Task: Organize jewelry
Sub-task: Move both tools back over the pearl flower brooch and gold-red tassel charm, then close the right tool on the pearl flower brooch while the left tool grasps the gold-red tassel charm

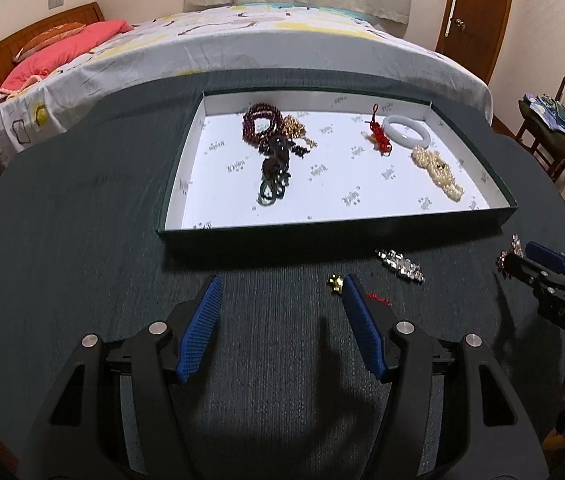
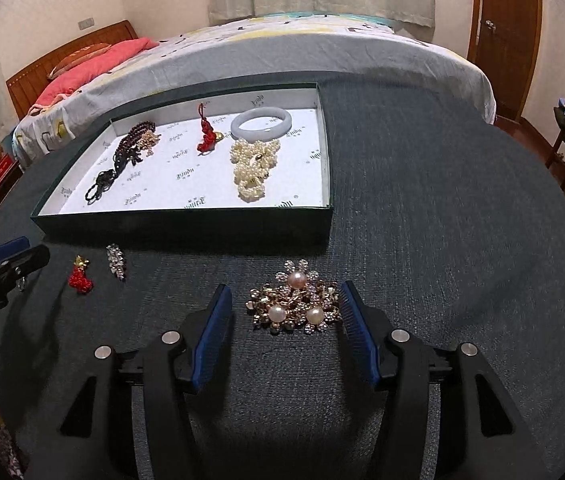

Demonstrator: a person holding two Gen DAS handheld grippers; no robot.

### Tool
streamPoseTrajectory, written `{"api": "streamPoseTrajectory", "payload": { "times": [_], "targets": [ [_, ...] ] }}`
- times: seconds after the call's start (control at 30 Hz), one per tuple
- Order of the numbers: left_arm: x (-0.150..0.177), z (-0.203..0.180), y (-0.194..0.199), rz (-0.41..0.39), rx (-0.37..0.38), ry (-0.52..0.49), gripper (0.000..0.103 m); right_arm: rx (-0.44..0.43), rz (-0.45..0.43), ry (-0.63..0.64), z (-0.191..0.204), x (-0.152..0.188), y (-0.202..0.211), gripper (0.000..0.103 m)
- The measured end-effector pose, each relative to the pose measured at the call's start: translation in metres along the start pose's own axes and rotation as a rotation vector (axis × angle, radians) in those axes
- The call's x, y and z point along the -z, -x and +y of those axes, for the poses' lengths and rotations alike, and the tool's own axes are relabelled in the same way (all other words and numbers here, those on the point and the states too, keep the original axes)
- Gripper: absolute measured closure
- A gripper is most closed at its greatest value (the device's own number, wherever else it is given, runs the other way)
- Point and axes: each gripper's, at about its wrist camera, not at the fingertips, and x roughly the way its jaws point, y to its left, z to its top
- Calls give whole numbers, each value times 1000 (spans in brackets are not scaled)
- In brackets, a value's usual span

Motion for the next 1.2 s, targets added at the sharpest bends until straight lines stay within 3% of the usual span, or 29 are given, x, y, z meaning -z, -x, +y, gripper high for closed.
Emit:
{"api": "streamPoseTrajectory", "payload": {
  "times": [0.07,0.23,0.37,1.2],
  "targets": [
    [1,-1,-1,5,1,1,42,0,2,3,1,0,-1,38],
    [2,-4,-3,8,8,-7,42,2,8,18,5,3,-6,38],
    [3,-6,-6,19,12,-8,42,2,9,21,5,5,-6,52],
    [4,-11,-15,41,22,-8,42,-3,-35,26,7,0,5,59]
  ]
}}
